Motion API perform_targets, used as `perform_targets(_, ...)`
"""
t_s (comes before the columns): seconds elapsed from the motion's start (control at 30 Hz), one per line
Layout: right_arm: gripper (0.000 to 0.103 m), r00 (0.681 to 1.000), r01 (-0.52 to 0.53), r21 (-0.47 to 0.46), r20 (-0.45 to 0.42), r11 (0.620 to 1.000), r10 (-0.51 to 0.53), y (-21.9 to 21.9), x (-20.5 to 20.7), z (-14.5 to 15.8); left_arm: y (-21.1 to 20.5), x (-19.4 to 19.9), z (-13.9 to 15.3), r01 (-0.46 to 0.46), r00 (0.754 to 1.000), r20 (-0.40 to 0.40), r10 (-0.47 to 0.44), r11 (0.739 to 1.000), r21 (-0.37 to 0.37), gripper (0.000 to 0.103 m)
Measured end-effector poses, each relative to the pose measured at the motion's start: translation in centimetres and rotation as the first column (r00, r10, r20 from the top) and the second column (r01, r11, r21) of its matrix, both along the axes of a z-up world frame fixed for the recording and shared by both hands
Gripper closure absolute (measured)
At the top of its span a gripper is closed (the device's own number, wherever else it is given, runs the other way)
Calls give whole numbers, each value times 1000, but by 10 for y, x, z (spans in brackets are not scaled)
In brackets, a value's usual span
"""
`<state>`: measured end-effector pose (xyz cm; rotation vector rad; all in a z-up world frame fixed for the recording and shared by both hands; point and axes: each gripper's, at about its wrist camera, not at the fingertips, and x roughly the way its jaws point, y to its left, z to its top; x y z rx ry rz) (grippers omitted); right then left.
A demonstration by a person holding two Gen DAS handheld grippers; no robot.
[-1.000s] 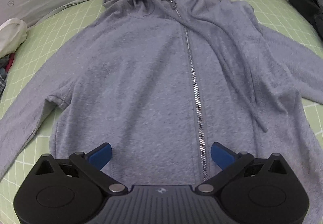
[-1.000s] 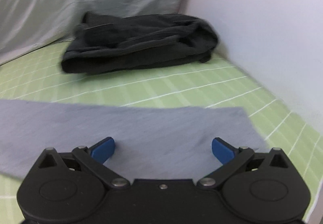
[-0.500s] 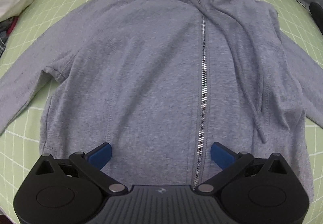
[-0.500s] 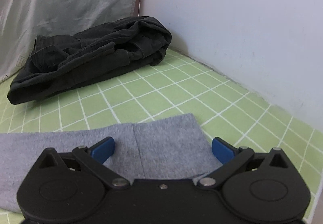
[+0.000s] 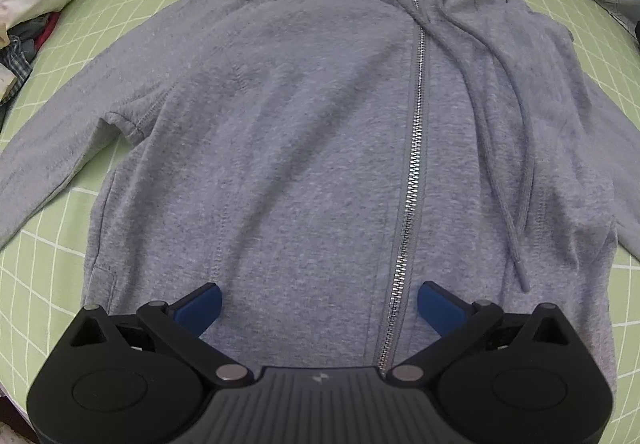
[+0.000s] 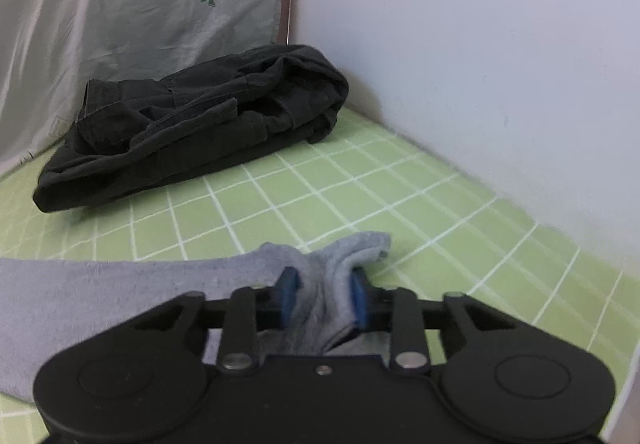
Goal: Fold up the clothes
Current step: 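Grasp the hoodie sleeve cuff with the right gripper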
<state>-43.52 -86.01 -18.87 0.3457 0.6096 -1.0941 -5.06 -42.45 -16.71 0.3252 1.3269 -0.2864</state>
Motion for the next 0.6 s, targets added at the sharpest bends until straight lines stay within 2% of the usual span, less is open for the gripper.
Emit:
perform_targets(0.1, 81, 998, 20, -46, -53, 999, -23, -7, -1, 1, 1, 0, 0, -5, 1000, -1, 5, 1000, -7, 0)
perform_targets(0.2, 80, 998, 59, -29, -22, 998, -59, -19, -5, 2, 3, 0, -1, -14, 1000, -2, 14, 1000, -21, 0)
perform_targets(0.27, 78, 997, 48, -39, -67, 998, -50, -20, 1, 1, 4, 0, -1, -16, 1000, 1, 16, 999, -28, 0)
perform_targets(0.37, 69, 992, 64, -43, -109, 997, -68, -19, 7, 0, 7, -2, -2, -14, 1000, 15, 14, 999, -36, 0)
perform_targets(0.43, 57, 989, 97, -35, -107, 995, -100, -19, 6, -1, 7, -4, -2, -12, 1000, 27, 13, 999, -41, 0)
perform_targets(0.6, 41, 983, 183, 64, 18, 981, -184, -25, -13, -2, 10, -10, -2, -8, 998, 61, 12, 998, -57, 0)
